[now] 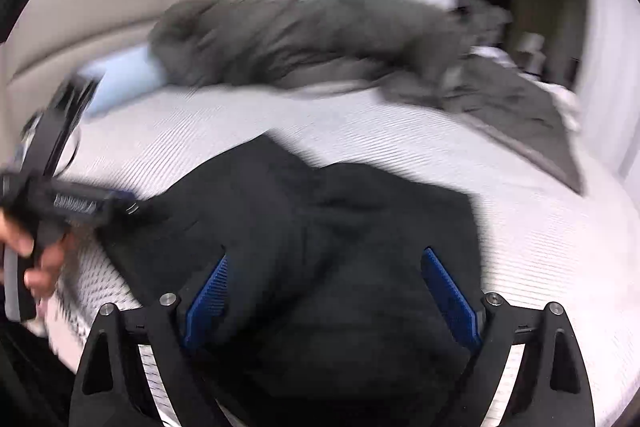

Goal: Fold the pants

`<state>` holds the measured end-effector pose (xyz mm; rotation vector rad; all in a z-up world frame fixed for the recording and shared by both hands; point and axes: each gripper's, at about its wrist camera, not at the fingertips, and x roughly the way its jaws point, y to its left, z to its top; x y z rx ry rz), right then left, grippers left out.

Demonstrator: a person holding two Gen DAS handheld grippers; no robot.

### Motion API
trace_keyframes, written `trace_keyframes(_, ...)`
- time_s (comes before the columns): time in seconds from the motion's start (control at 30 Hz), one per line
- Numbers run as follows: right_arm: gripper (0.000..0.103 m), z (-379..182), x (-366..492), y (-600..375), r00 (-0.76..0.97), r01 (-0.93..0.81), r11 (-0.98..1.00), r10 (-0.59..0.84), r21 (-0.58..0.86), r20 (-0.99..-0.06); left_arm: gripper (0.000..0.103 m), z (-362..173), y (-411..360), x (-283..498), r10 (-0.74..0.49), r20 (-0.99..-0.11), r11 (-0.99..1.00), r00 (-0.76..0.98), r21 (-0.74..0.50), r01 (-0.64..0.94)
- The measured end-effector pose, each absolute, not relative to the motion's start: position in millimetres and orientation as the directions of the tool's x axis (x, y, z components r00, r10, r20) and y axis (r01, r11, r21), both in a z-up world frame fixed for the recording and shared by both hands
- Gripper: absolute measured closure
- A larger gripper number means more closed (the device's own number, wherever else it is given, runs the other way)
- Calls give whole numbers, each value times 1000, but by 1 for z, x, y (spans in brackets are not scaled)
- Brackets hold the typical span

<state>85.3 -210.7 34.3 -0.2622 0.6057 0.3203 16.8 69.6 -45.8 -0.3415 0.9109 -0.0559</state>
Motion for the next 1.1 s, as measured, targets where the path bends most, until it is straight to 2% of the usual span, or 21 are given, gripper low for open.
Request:
trace_keyframes(0.07,10,34,90,-242,747,-319,936,154,-146,-646,12,-43,70,16,-176,-764,951,621,-296,-95)
trace_keyframes(0.17,10,20,92,-283,666,-311,950,201,-21,-718,13,-35,69,13,-165,-745,955,646,-285,-85)
trace_keyframes(0.37,11,35,98,-319,632,-347,915,390,205,-669,12,-15,62,8,-169,-705,957,689,-283,-55)
trace_keyframes(0.47,28,29,110,-318,543,-396,855,512,335,-665,12,-18,56,10,-156,-714,963,682,-262,-54)
trace_keyframes(0.57,29,6,133,-318,438,-338,835,548,434,-712,12,-20,45,18,-150,-731,967,666,-247,-53)
trace_keyframes(0.63,30,-14,148,-319,379,-271,807,591,525,-712,13,-18,39,20,-148,-738,969,658,-242,-54)
trace_keyframes(0.73,75,-18,150,-307,377,-286,789,614,544,-693,12,-22,38,22,-146,-741,969,656,-241,-58)
trace_keyframes(0.8,85,-3,146,-304,419,-327,765,644,555,-640,13,-20,39,22,-144,-733,967,665,-248,-65)
trace_keyframes(0.9,87,36,130,-303,484,-410,708,703,575,-521,12,-13,43,17,-153,-713,962,684,-267,-63)
trace_keyframes(0.97,87,60,114,-304,503,-449,690,721,569,-478,12,-10,43,15,-156,-704,961,693,-270,-58)
trace_keyframes(1.03,87,72,102,-304,509,-461,682,728,568,-460,12,-9,42,14,-155,-706,962,691,-267,-57)
trace_keyframes(1.1,87,66,95,-307,487,-442,682,728,582,-483,12,-11,40,16,-149,-715,965,683,-257,-58)
